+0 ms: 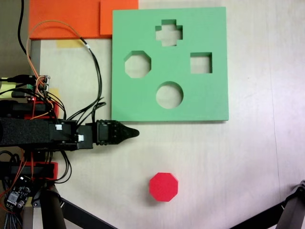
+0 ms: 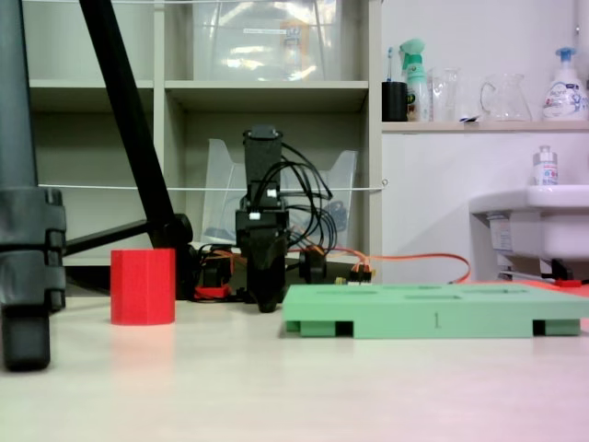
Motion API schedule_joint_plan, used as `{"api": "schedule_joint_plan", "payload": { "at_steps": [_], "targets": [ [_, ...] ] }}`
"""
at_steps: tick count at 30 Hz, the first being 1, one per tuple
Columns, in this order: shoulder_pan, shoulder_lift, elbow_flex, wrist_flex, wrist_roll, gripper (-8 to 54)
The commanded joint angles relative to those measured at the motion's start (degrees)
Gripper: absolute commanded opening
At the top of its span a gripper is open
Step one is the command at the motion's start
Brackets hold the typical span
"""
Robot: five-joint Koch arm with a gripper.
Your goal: Put the octagonal pillar block into the corresponding hole
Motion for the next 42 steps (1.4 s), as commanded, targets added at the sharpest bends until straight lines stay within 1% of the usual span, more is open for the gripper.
{"api": "schedule_joint_plan", "payload": {
  "at_steps": [1, 4, 9, 10, 12, 14, 15, 18, 19, 21, 22, 24, 28, 31, 32, 33, 34, 35, 36, 37, 38, 39, 42],
  "targets": [
    [-0.8, 4.1, 4.2, 1.8, 1.5, 33.7],
    [-0.3, 4.1, 4.3, 1.8, 1.8, 33.7],
    [3.3, 4.1, 4.5, 0.1, 6.3, 34.6],
    [4.1, 4.1, 4.2, -0.7, 9.1, 34.4],
    [4.4, 4.1, 3.3, -4.6, 26.1, 32.8],
    [6.0, 4.1, -1.5, -4.6, 42.8, 31.9],
    [7.9, 4.1, -4.4, -2.5, 48.3, 31.7],
    [10.9, 4.1, -15.7, 11.2, 55.3, 29.3],
    [11.8, 4.1, -21.0, 18.5, 58.0, 28.0],
    [12.2, 3.3, -32.6, 33.6, 62.0, 27.8],
    [12.9, 3.2, -38.6, 41.6, 63.9, 26.4],
    [15.8, 3.2, -44.3, 47.5, 65.2, 22.3],
    [20.4, 0.0, -58.2, 60.2, 65.2, 21.6],
    [23.3, -5.4, -67.4, 66.7, 64.2, 21.6],
    [24.3, -9.1, -71.9, 70.7, 63.9, 23.1],
    [24.9, -12.7, -77.0, 74.6, 63.9, 29.7],
    [25.1, -14.9, -79.8, 76.3, 63.9, 38.2],
    [25.2, -17.0, -81.7, 77.0, 63.9, 41.9],
    [25.6, -18.2, -82.7, 77.3, 63.9, 42.3],
    [26.1, -19.3, -83.6, 77.4, 63.9, 44.3],
    [26.1, -20.9, -84.5, 77.5, 64.0, 51.2],
    [26.3, -22.9, -86.2, 78.7, 64.6, 52.7],
    [27.0, -27.6, -88.9, 79.6, 67.2, 52.7]
  ]
}}
